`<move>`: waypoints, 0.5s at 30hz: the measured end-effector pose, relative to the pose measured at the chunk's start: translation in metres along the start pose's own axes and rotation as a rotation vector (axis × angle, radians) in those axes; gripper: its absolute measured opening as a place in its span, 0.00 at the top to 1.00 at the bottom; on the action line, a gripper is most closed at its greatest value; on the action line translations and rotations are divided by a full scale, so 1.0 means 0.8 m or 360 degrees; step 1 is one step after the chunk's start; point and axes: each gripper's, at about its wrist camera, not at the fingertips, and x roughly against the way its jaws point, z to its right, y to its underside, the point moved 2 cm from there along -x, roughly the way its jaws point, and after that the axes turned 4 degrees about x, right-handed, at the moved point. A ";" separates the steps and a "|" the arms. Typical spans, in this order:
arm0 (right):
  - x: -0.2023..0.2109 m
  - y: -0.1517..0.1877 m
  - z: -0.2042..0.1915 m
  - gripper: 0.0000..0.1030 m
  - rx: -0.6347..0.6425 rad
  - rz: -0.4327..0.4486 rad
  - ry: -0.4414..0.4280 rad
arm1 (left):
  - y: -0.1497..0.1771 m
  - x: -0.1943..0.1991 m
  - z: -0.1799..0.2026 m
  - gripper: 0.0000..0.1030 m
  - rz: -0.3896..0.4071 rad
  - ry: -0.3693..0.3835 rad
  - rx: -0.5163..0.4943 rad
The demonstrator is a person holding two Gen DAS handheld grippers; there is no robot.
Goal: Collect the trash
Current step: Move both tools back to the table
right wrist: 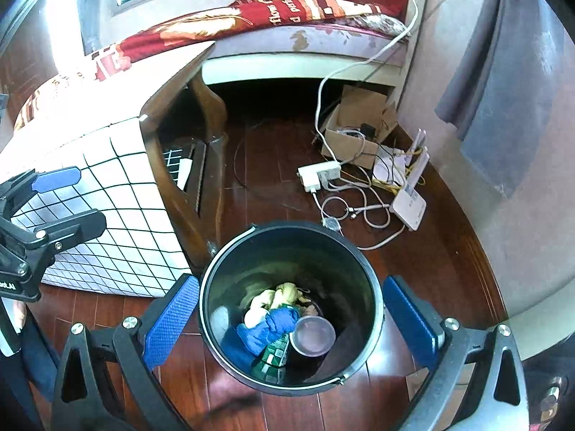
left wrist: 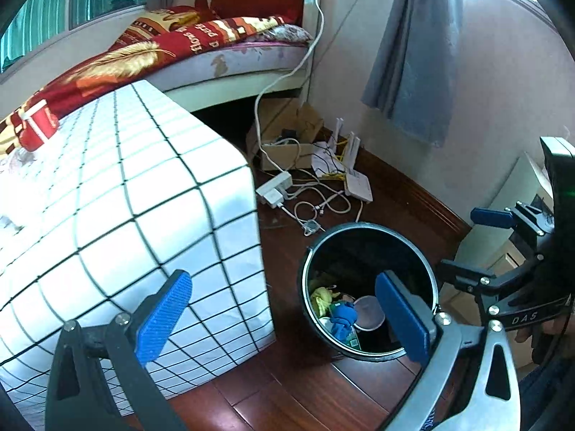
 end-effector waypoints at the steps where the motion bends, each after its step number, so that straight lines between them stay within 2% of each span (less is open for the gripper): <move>1: 0.002 -0.003 -0.003 0.00 0.0004 0.0011 -0.0005 | 0.000 0.003 -0.001 0.00 0.0005 -0.0005 0.0004; 15: 0.021 -0.042 -0.040 0.00 0.0066 0.0139 -0.0046 | -0.003 0.043 -0.041 0.00 0.0098 -0.0083 0.0084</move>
